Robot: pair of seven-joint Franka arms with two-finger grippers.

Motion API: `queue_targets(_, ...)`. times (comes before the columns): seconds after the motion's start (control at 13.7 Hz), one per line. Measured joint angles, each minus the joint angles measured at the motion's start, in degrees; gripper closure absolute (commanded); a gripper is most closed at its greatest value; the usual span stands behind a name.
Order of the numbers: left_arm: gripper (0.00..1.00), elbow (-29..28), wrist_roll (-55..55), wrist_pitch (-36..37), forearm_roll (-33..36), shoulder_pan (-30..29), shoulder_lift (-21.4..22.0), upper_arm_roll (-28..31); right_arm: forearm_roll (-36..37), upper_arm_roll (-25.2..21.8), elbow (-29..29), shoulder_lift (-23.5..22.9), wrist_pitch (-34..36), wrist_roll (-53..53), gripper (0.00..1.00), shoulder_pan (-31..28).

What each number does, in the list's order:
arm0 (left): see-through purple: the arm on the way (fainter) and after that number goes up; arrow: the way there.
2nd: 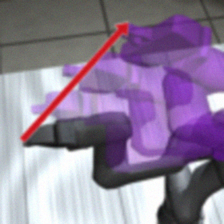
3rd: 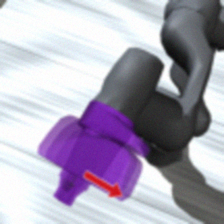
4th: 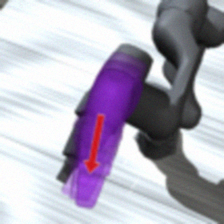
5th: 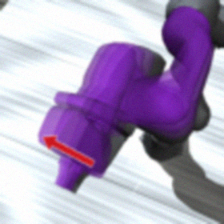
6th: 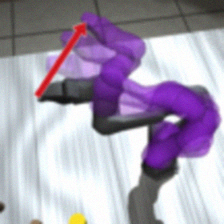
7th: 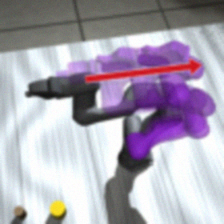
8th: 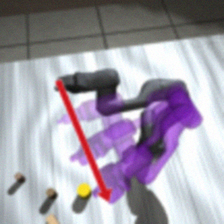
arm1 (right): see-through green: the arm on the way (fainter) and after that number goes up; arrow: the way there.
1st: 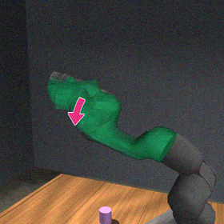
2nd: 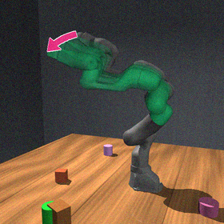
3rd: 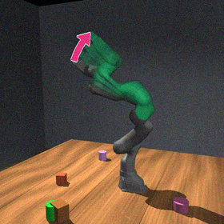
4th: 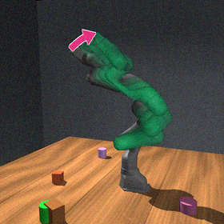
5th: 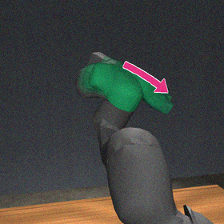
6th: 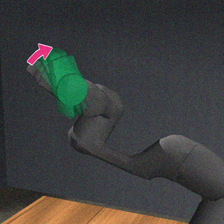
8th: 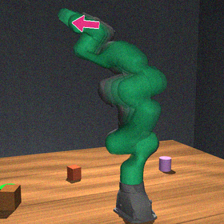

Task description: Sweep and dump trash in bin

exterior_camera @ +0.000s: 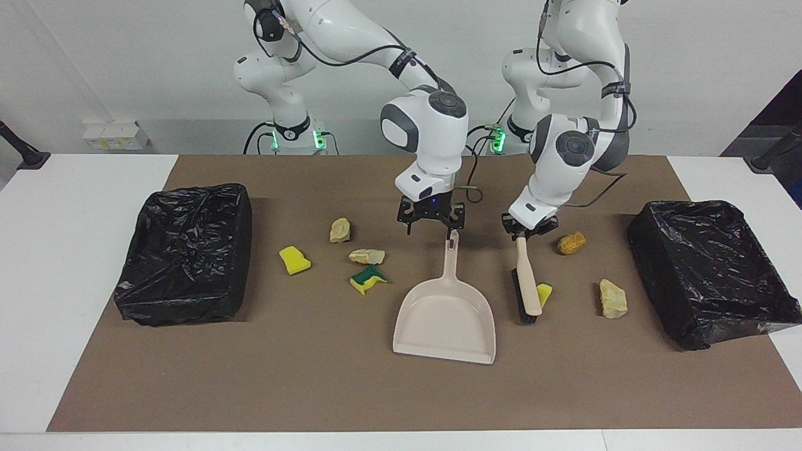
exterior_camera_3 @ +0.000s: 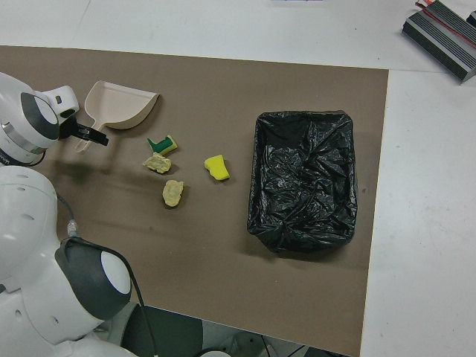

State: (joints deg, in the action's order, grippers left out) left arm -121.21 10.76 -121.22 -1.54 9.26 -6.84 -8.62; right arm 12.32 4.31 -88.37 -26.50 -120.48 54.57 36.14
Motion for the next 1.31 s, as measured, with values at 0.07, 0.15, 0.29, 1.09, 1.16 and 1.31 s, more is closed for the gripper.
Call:
queue_targets(0.07,1.00,0.28,0.06,2.70,0.03,-0.45,0.11,0.25,0.17,-0.21,0.82,-0.93,-1.41,0.01,0.00,-0.04)
queue_targets(0.15,1.00,0.57,0.21,5.52,0.05,-1.15,0.42,0.42,0.20,-0.40,1.39,-1.58,-2.48,0.00,0.00,-0.11)
queue_targets(0.29,1.00,0.80,1.33,10.08,0.11,-2.74,1.25,0.85,0.22,-0.40,2.43,-2.86,-4.12,0.00,0.00,-0.16)
queue_targets(1.09,1.00,0.97,-3.51,15.82,5.78,-9.01,10.18,1.26,2.87,-0.32,4.54,-7.07,-4.73,-3.47,0.83,1.58)
queue_targets(1.16,1.00,0.98,-6.85,13.50,6.92,-9.02,10.05,1.43,2.87,-0.32,4.52,-7.08,-4.69,-4.18,0.83,1.58)
queue_targets(1.31,1.00,1.44,-13.00,8.13,8.36,-9.04,8.68,3.06,2.87,-0.32,4.37,-7.11,-4.60,-4.95,0.83,1.55)
